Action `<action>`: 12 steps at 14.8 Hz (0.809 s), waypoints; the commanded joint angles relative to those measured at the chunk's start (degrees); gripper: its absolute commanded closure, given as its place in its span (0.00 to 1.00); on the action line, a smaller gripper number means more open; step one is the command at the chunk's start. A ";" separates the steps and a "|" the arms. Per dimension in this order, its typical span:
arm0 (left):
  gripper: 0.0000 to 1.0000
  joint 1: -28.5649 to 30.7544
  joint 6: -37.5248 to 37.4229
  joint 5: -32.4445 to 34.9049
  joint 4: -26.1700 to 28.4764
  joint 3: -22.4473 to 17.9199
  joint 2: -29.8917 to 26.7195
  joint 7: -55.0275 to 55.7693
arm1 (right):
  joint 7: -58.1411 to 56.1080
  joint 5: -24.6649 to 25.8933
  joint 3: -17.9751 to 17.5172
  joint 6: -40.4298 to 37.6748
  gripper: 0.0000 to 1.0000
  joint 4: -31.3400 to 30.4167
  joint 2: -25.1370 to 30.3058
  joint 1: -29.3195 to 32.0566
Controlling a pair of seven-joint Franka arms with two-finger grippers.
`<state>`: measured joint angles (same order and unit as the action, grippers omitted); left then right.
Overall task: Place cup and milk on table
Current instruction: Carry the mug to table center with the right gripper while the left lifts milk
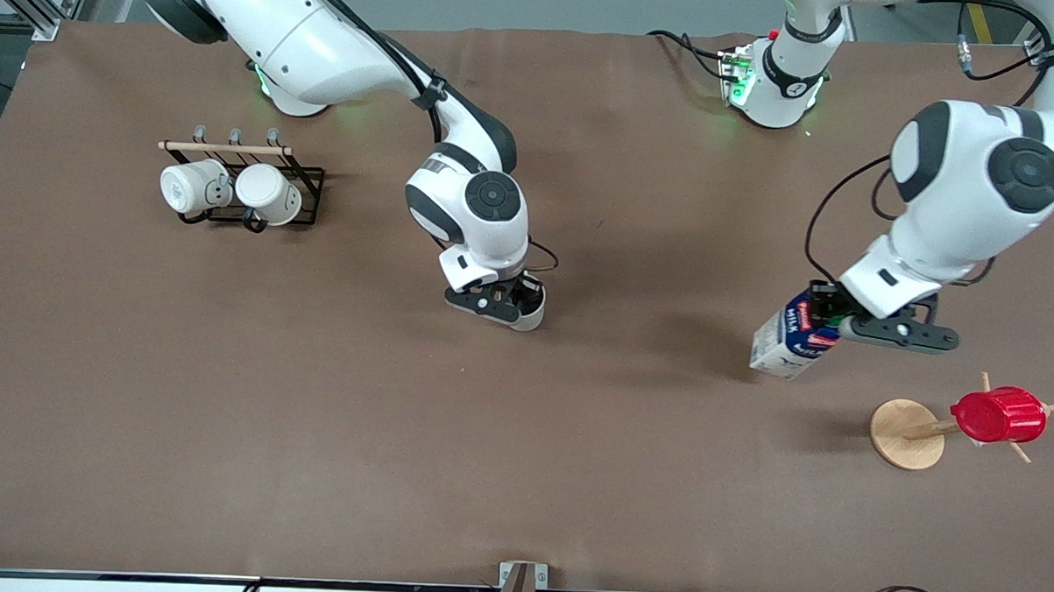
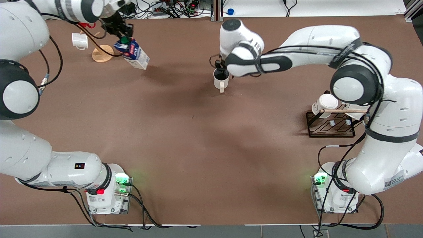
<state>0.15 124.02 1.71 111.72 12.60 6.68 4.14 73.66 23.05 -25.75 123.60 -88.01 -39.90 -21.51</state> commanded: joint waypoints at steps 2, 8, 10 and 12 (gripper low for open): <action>0.97 0.55 -1.58 1.37 -2.02 6.36 1.75 6.83 | -0.61 1.12 -2.64 -11.08 0.00 -2.17 14.29 8.32; 0.97 -0.76 -1.67 2.85 -7.82 17.27 9.83 21.85 | -12.62 -0.10 0.68 -21.73 0.00 -2.17 26.35 16.42; 0.97 -1.38 -2.28 9.34 -10.89 21.04 13.08 29.49 | -26.82 -8.84 9.35 -23.49 0.00 -2.08 31.00 16.24; 0.97 -1.47 -7.09 12.26 -16.68 24.03 18.43 33.64 | -41.33 -14.85 17.80 -25.85 0.00 -2.08 34.61 16.15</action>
<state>-1.27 122.20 10.58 102.77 33.98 18.98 33.97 44.65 13.79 -15.19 99.09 -87.14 -11.01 -5.72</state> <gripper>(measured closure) 0.604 0.000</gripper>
